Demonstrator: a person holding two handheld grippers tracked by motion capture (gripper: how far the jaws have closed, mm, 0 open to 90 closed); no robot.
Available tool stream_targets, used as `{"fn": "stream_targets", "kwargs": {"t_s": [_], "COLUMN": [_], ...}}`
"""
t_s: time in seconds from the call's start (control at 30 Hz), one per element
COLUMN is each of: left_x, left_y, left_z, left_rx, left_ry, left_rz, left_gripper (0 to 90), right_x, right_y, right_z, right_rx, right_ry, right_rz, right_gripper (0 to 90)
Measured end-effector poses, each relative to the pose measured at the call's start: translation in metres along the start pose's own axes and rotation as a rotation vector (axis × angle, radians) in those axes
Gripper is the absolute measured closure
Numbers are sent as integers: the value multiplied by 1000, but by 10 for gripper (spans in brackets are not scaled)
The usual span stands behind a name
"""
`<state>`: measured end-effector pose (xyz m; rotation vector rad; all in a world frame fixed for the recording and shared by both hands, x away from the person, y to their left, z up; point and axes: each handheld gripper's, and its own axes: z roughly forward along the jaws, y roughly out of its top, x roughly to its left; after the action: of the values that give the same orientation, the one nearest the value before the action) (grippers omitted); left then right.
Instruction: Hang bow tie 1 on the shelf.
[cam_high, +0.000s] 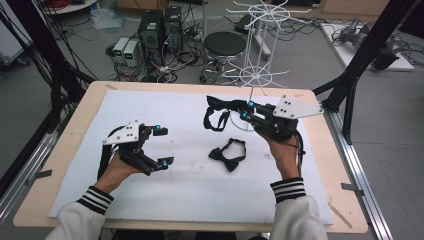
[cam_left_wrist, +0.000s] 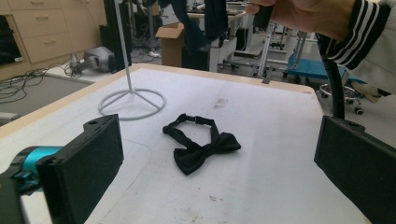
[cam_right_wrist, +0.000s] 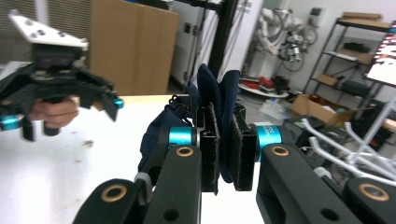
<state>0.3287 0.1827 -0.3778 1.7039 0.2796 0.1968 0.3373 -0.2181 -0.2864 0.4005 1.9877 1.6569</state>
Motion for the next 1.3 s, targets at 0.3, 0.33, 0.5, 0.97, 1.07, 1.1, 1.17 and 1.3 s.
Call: {"fn": "stream_targets", "kwargs": {"t_s": [0.3, 0.33, 0.5, 0.97, 1.07, 1.1, 1.17, 1.3], "left_x": [-1, -1, -2, 1, 1, 1, 1, 2], "left_y": [-3, -3, -6, -14, -16, -16, -17, -17], "left_z": [-6, -7, -13, -23, -25, -26, -27, -28], "left_rx": [0, -9, -30, -26, -27, -24, -21, -20], "left_ry": [23, 28, 46, 61, 64, 65, 65, 67], "left_rz": [10, 8, -1, -13, -18, -19, -19, -19], "left_gripper": [18, 17, 18, 17, 18, 18, 18, 18], "right_x": [-9, -11, -24, -45, -48, -49, -51, -55], "right_y": [6, 7, 10, 11, 8, 8, 6, 3], "right_z": [1, 0, 0, 3, 3, 3, 4, 4], "right_rx": [0, 3, 1, -13, -4, -3, -4, 7], "right_ry": [-80, -85, -135, -205, -218, -223, -236, -251], "right_rz": [7, 10, 22, 47, 48, 48, 50, 56], "right_gripper": [846, 846, 846, 846, 845, 845, 845, 845]}}
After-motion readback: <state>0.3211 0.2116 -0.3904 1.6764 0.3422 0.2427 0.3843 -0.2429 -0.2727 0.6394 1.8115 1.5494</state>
